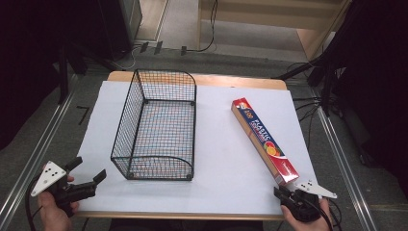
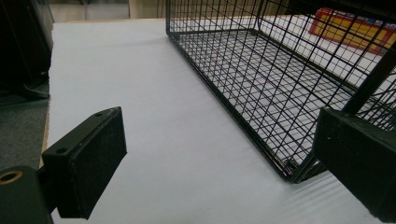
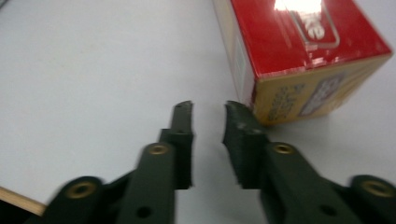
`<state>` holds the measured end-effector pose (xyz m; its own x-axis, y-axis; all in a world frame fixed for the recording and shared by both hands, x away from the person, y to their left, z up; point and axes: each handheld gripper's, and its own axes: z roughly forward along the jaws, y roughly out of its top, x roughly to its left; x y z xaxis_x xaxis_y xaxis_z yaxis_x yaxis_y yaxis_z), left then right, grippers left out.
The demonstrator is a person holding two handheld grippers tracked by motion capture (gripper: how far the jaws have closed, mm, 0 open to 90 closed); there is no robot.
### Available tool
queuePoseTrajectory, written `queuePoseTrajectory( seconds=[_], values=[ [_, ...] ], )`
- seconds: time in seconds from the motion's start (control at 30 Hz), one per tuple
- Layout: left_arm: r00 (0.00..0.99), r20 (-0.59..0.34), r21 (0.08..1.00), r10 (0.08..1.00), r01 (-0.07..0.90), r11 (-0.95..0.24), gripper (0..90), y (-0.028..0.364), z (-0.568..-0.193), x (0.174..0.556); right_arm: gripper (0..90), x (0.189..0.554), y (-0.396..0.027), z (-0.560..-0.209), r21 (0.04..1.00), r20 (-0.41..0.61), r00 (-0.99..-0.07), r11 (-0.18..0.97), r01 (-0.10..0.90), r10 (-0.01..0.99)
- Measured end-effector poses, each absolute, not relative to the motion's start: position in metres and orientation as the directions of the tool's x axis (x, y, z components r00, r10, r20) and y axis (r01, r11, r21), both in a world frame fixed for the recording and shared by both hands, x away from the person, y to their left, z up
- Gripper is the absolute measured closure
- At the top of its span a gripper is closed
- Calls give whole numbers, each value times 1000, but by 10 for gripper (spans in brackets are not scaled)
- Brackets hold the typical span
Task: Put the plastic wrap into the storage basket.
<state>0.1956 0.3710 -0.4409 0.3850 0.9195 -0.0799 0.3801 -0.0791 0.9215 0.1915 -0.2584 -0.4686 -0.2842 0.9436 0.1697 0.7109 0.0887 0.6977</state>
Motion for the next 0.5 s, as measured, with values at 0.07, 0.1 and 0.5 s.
queuePoseTrajectory(
  seconds=[0.07,0.1,0.5],
  values=[
    [383,-84,920,920,385,-76,35,371,-442,197,653,191,-257,-467,711,155,-296,102,696,943],
    [380,-88,918,921,391,-74,35,370,-443,198,574,189,-255,-462,731,143,-329,125,671,934],
    [378,-97,919,921,388,-62,35,372,-442,197,318,206,-268,-429,737,144,-360,144,661,922]
  ],
)
